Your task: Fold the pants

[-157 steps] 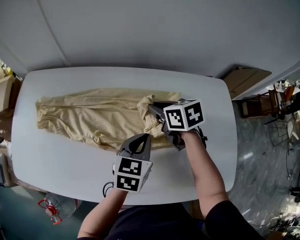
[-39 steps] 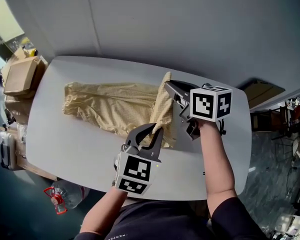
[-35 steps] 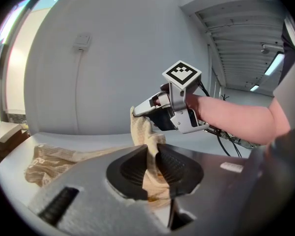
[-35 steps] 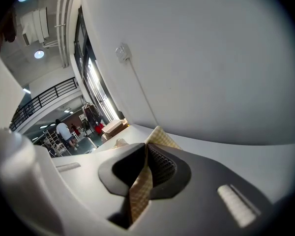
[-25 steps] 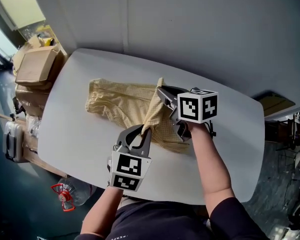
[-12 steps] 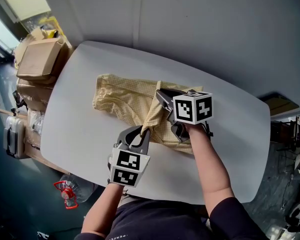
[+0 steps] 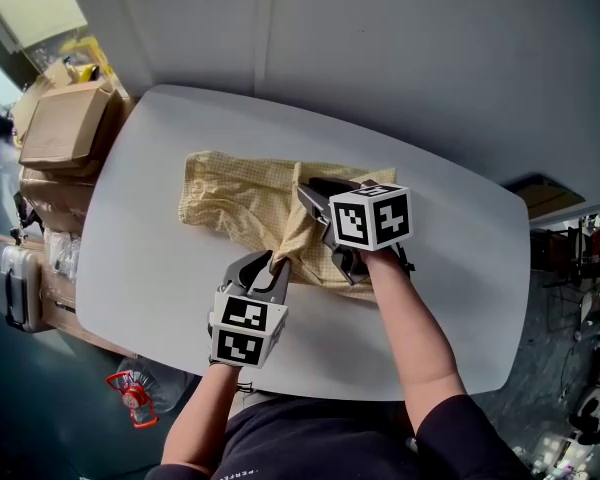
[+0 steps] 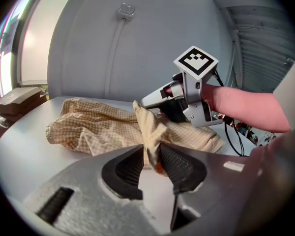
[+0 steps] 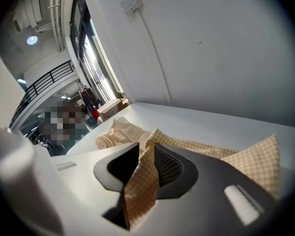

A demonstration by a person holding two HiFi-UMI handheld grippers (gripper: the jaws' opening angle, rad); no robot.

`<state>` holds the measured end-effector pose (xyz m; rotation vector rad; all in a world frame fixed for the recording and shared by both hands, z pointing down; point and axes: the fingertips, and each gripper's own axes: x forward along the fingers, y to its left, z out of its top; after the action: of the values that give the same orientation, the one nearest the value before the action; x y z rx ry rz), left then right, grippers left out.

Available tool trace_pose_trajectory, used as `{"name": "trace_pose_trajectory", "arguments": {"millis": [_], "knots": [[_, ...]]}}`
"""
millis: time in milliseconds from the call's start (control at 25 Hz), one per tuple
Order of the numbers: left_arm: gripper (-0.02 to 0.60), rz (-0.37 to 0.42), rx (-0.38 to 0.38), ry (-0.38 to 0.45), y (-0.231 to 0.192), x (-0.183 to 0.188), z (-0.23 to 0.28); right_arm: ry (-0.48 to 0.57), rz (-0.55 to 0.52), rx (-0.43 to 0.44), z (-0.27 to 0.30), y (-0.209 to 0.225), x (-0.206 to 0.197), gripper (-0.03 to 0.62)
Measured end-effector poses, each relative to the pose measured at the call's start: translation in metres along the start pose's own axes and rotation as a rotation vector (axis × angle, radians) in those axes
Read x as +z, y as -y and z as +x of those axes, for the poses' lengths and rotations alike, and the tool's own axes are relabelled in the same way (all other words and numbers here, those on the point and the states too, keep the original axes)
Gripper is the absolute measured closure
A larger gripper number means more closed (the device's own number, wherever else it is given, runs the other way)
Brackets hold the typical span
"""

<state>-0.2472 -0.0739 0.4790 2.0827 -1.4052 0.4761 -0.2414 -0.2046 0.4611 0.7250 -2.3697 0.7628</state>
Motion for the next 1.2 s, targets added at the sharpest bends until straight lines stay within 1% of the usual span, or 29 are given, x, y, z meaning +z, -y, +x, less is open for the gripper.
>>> {"name": "trace_pose_trajectory", "arguments": {"millis": [80, 240, 280, 320, 400, 480, 560, 760, 880, 960, 1080, 1200], "knots": [[0.465, -0.002, 0.021, 0.004, -0.007, 0.0, -0.004, 0.018, 0.004, 0.001, -0.009, -0.001, 0.004, 0.496], [0.451, -0.02, 0.105, 0.059, -0.022, 0.01, -0.02, 0.078, -0.008, -0.032, -0.039, 0.013, 0.016, 0.513], [0.455, -0.017, 0.126, 0.073, -0.023, 0.013, -0.024, 0.089, -0.011, -0.04, -0.046, 0.018, 0.017, 0.516], [0.473, -0.01, 0.142, 0.086, -0.023, 0.017, -0.028, 0.097, -0.011, -0.047, -0.052, 0.024, 0.018, 0.517], [0.485, 0.007, 0.153, 0.111, -0.013, 0.027, -0.032, 0.105, -0.004, -0.058, -0.064, 0.037, 0.016, 0.52], [0.485, 0.038, 0.132, 0.126, 0.007, 0.036, -0.033, 0.113, 0.01, -0.061, -0.076, 0.046, 0.014, 0.522], [0.482, 0.076, 0.095, 0.119, 0.03, 0.041, -0.028, 0.117, 0.021, -0.058, -0.087, 0.052, 0.009, 0.522], [0.476, 0.167, -0.018, 0.069, 0.098, 0.042, 0.001, 0.104, 0.013, -0.075, -0.109, 0.073, -0.005, 0.522], [0.476, 0.223, -0.093, 0.039, 0.138, 0.039, 0.016, 0.117, 0.034, -0.094, -0.124, 0.089, -0.01, 0.52], [0.472, 0.256, -0.13, 0.019, 0.159, 0.035, 0.026, 0.12, 0.05, -0.108, -0.131, 0.103, -0.014, 0.514], [0.457, 0.313, -0.153, -0.018, 0.182, 0.026, 0.041, 0.108, 0.08, -0.104, -0.134, 0.121, -0.022, 0.507], [0.441, 0.344, -0.148, -0.047, 0.193, 0.018, 0.052, 0.092, 0.114, -0.077, -0.128, 0.13, -0.03, 0.489]]}}
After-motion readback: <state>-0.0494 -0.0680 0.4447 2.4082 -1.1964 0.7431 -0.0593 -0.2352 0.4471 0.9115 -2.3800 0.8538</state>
